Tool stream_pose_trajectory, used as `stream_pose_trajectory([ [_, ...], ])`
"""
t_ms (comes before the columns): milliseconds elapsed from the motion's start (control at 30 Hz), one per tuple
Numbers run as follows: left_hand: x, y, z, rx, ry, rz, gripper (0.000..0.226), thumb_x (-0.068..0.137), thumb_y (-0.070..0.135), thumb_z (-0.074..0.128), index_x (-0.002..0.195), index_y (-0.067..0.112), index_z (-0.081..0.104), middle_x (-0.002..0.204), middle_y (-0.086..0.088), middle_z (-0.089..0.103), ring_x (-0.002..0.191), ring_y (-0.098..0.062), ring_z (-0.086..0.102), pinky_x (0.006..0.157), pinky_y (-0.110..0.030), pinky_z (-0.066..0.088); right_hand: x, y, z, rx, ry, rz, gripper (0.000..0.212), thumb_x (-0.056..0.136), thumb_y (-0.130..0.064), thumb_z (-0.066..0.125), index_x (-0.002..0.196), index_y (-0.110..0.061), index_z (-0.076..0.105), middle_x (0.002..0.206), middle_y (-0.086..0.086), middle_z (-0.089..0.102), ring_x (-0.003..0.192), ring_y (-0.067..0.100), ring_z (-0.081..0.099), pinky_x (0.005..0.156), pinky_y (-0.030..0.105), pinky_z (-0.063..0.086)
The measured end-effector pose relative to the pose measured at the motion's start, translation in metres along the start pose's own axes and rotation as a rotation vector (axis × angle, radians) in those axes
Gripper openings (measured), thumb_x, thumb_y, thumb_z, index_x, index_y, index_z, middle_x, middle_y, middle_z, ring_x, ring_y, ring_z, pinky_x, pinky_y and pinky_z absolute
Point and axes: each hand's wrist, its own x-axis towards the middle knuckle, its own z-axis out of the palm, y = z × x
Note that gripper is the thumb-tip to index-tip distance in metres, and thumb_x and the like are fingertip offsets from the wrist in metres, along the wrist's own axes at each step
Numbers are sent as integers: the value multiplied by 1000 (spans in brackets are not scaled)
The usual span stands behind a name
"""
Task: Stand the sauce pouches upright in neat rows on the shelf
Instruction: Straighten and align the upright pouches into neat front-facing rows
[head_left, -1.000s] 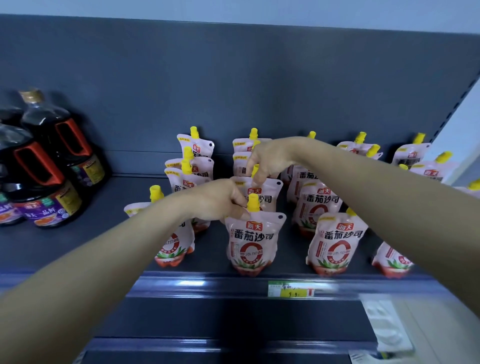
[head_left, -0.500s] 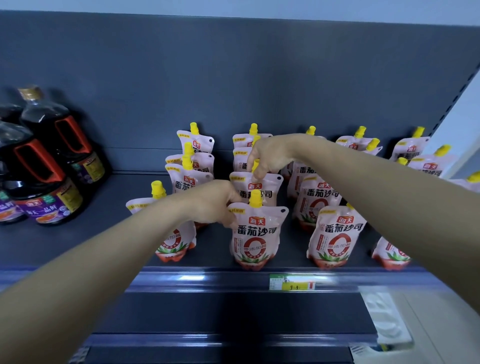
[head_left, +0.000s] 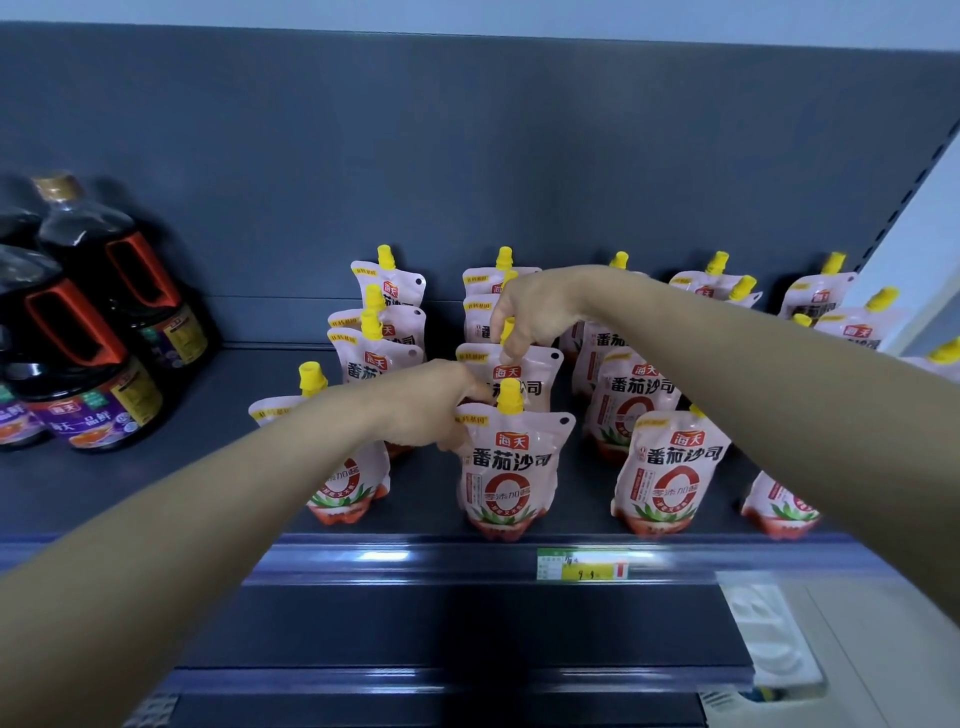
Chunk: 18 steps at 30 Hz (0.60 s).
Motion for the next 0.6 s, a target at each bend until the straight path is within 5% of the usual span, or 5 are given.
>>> stream_pose_trajectory([
  [133,-2,-2,0,-30,4,-15,19,80,18,69,99,17,68,100,-1,71,91,-19,65,85,-42,53,-2,-2,0,-13,2,-4,40,83,-32,67,122,-26,61,124,8,63,113,27,60,88,33,46],
  [267,-8,0,-8,-46,12,-1,4,80,24,69,84,22,68,86,3,70,78,-14,62,74,-33,52,-8,-3,-7,25,-72,-14,42,82,-25,69,123,-25,61,122,6,63,100,23,66,74,25,49],
  [400,-26,-9,-32,-188,181,-33,15,78,15,72,89,23,68,88,7,70,77,2,64,73,-17,52,-20,-16,-27,182,2,-81,42,81,-26,71,122,-21,63,120,3,67,102,17,66,92,36,54],
  [500,-48,-20,-52,-259,354,-59,17,77,10,73,84,24,67,91,-1,72,87,-16,68,83,-30,53,-21,-37,-34,216,127,-161,36,82,-26,69,118,-20,66,112,3,71,89,12,64,77,21,50],
  [600,-77,-40,-65,-278,460,-108,18,71,18,79,85,21,68,91,-1,74,87,-18,69,86,-33,52,-10,-63,-27,204,105,-208,38,85,-19,68,121,-11,63,121,9,67,109,23,63,94,33,49],
])
